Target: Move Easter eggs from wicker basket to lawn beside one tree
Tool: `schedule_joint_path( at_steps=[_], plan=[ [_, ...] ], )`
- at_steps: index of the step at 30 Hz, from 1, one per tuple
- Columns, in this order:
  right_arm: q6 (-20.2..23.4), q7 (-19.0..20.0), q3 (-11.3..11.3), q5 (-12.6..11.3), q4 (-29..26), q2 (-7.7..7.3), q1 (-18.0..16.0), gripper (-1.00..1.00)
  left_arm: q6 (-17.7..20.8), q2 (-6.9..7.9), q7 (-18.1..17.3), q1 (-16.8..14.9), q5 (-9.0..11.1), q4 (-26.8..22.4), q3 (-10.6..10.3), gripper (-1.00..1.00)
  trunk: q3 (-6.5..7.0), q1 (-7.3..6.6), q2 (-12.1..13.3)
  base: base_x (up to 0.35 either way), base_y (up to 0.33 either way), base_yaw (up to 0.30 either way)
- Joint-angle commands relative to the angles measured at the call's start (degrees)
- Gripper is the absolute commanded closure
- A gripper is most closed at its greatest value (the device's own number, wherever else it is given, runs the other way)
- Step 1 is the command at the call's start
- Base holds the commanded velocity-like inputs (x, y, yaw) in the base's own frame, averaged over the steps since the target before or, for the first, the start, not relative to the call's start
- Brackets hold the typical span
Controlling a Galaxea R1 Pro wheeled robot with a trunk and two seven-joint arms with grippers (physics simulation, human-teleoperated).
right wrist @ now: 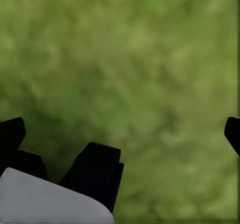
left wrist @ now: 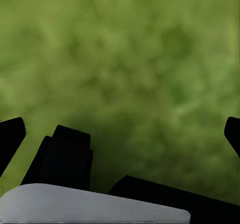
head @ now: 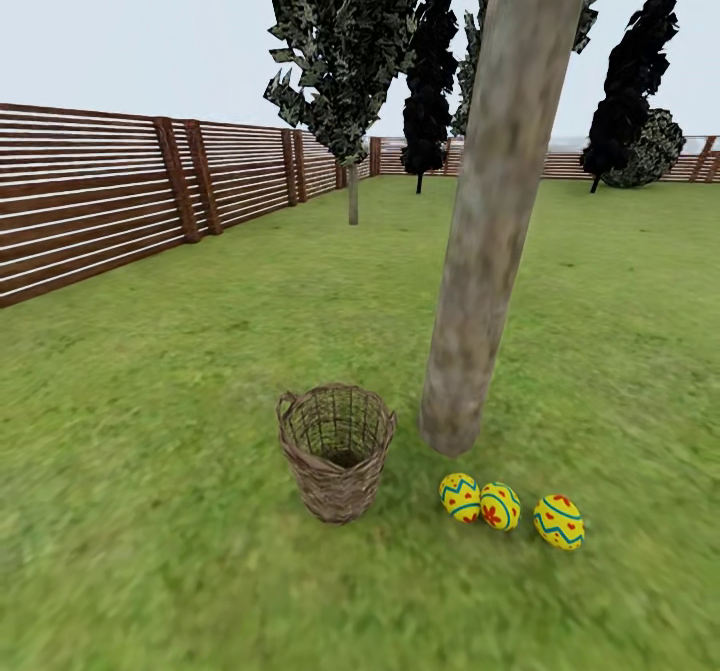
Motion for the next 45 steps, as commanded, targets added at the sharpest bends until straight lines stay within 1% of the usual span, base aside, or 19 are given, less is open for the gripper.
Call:
schedule_joint_path(
  at_steps=[1, 3, 8, 10, 11, 12, 15, 20, 36, 45],
  plan=[
    [0.1, 0.2, -0.3, 0.3, 0.0, 0.0, -0.1, -1.0, 0.1, 0.06, 0.4, 0.2, 0.6, -0.2, -0.4, -1.0, 0.13, -0.24, 0.4, 0.0, 0.0, 0.0],
    [0.1, 0.1, -0.3, 0.3, 0.1, 0.01, 0.0, -1.0, -0.7, 0.05, 0.4, 0.7, 0.6, -0.2, -0.4, -1.0, 0.45, -0.67, 1.2, 0.0, 0.0, 0.0],
    [0.2, 0.0, -0.4, 0.2, 0.5, -0.05, 0.8, -1.0, -4.0, 0.05, 0.2, 1.4, 0.6, -0.2, -0.4, -1.0, 0.96, -1.77, 3.2, 0.0, 0.0, 0.0],
    [0.2, -0.1, -0.4, 0.2, 0.5, -0.05, 1.0, -1.0, -6.0, 0.05, 0.1, 1.9, 0.6, -0.2, -0.4, -1.0, 1.14, -2.21, 4.0, 0.0, 0.0, 0.0],
    [0.2, -0.4, -0.4, 0.2, 0.5, -0.06, 1.1, -1.0, -6.8, 0.05, 0.1, 2.0, 0.6, -0.2, -0.4, -1.0, 1.23, -2.43, 4.4, 0.0, 0.0, 0.0],
    [0.2, -1.7, -0.4, 0.2, 0.6, -0.03, 1.1, -1.0, -7.9, 0.05, 0.1, 2.4, 0.6, -0.2, -0.7, -1.0, 1.32, -2.65, 4.8, 0.0, 0.0, 0.0],
    [0.2, -3.4, -0.4, 0.1, 0.6, 0.01, 1.1, -1.0, -8.9, -0.02, 0.0, 3.1, 0.6, -0.2, -1.2, -1.0, 1.57, -3.31, 6.0, 0.0, 0.0, 0.0],
    [0.2, -3.9, -0.4, 0.0, 0.6, 0.02, 1.1, -1.0, -10.9, -0.22, 0.0, 3.9, 0.6, -0.2, -1.5, -1.0, 2.0, -4.41, 8.0, 0.0, 0.0, 0.0],
    [0.0, -3.9, -0.4, 0.0, 0.6, 0.02, 1.1, -1.0, -11.3, -0.36, 0.0, 4.2, 0.6, -0.1, -1.6, -1.0, 3.36, -7.92, 14.4, 0.0, 0.0, 0.0],
    [-0.1, -3.9, -0.4, 0.0, 0.6, 0.02, 1.9, -1.0, -11.3, -0.35, 0.0, 4.2, 0.6, -0.2, -1.6, -1.0, 4.13, -9.9, 18.0, 0.0, 0.0, 0.0]
  ],
)
